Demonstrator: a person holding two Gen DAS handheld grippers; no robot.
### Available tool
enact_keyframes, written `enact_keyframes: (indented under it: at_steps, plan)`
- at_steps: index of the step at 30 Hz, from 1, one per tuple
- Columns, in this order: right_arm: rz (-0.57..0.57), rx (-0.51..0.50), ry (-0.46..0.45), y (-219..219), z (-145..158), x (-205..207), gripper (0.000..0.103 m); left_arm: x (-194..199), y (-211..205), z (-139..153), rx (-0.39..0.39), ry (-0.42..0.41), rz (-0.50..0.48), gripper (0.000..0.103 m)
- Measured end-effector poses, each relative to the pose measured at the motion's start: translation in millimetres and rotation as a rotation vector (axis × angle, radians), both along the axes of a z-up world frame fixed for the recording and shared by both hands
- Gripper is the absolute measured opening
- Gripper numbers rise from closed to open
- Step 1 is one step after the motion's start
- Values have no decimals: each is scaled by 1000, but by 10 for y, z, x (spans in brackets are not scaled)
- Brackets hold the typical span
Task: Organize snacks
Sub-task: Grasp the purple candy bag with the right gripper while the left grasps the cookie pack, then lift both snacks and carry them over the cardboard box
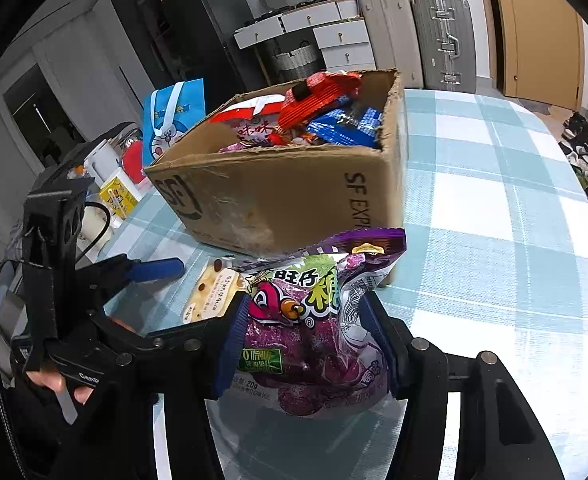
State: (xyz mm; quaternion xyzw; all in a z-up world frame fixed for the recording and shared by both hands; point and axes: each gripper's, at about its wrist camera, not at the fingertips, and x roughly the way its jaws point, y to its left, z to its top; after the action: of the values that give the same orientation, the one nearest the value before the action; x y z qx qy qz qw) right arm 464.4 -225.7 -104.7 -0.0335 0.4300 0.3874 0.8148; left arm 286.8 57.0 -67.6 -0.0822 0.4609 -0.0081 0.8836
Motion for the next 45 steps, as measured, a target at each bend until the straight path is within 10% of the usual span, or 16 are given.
enact_keyframes:
  at_steps: [19, 27, 45]
  plan:
    - [9, -18, -5, 74, -19, -27, 57, 69, 28, -82, 102, 65, -3, 102]
    - [11, -17, -6, 70, -16, -25, 57, -46, -108, -45, 106, 20, -58, 56]
    - [40, 11, -49, -24, 140, -114, 57, -377, -257, 452, 56, -122, -143, 55]
